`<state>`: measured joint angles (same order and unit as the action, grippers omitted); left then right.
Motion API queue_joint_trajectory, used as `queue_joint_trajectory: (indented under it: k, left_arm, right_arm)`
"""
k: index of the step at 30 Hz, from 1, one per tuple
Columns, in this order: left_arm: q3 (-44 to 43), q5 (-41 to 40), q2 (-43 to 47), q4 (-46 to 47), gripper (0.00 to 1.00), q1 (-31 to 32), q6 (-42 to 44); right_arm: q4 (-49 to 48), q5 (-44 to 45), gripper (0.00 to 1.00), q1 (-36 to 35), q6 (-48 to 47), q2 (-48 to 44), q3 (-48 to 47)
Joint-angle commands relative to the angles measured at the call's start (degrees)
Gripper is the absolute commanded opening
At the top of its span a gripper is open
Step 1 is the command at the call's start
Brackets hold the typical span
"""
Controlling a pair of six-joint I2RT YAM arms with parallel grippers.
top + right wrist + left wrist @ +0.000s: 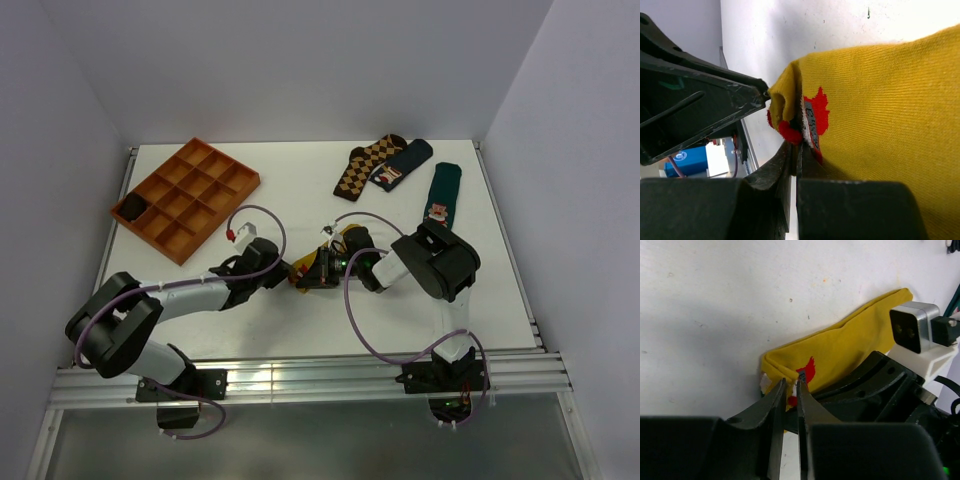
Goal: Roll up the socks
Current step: Roll the sock at the center of the board.
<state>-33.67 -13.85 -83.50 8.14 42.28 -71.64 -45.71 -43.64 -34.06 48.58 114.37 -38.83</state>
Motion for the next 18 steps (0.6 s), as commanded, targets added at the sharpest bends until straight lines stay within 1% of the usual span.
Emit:
queue_joint_trajectory:
  k: [1,12,14,16,17,18]
  left_arm:
    - [-3.0,-0.2,0.1,-0.3,0.19,0.5,-0.9]
    - [-3.4,0.7,-2.8,-2.0,0.16,0.7,-2.1]
    - [-3.3,0.2,-1.2,-2.5,0.17,0.6,-2.0]
    - [-2.8,-1.5,3.1,-3.8,0.19,0.8,-2.0]
    - [-2.6,-2.5,4.9,-4.4,0.22,0.8,-2.1]
    - [-2.4,-4.1,8.4,-5.2,0.24,0.8,-2.5]
  right_arm:
    - [8.5,3.8,0.0,0.4,-2.6,1.7,0.5]
    - [9.8,4.2,0.0,0.5,-2.9,1.6,0.2]
    - [9.8,4.1,0.0,0.4,-3.0,1.6,0.2]
    - [9.7,4.1,0.0,0.4,-3.0,1.5,0.2]
    - [9.7,4.0,0.0,0.4,-3.0,1.6,0.2]
    - [9.6,4.0,0.0,0.4,-3.0,1.5,0.2]
